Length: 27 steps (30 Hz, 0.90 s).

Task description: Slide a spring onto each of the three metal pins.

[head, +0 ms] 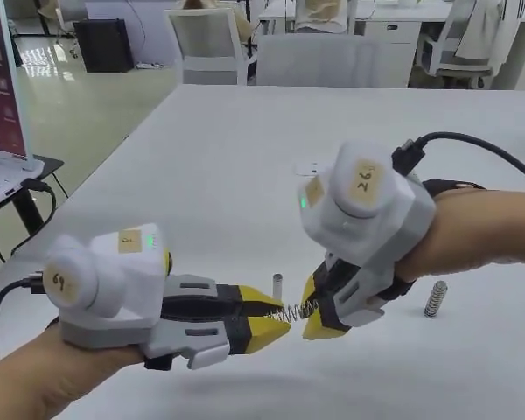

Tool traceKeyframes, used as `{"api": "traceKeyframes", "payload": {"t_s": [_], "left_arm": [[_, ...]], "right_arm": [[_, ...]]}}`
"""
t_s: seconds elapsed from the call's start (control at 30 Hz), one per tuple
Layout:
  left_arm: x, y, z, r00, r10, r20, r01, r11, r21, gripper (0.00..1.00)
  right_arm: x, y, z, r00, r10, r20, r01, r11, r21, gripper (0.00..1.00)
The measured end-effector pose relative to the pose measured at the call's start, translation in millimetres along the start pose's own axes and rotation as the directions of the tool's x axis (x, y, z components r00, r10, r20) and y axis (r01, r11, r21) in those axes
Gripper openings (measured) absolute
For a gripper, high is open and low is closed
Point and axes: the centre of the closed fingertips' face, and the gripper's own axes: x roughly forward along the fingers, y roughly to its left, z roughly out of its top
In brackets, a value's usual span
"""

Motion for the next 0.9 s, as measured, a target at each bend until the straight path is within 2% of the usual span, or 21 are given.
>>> {"api": "traceKeyframes", "payload": {"t_s": [0.4, 0.9], "left_arm": [[1.0, -2.1, -2.8, 0.9999, -0.005, -0.016, 0.005, 1.0, 0.009, 0.02], [2.4, -4.7, -7.3, 0.9993, -0.012, -0.035, 0.012, 1.0, 0.011, 0.03]], "right_arm": [[-8.5, 1.7, 14.0, 0.9996, -0.001, 0.027, 0.001, 1.0, -0.018, 0.09], [-8.7, 7.0, 28.4, 0.9996, 0.022, 0.02, -0.021, 0.999, -0.04, 0.09]]}}
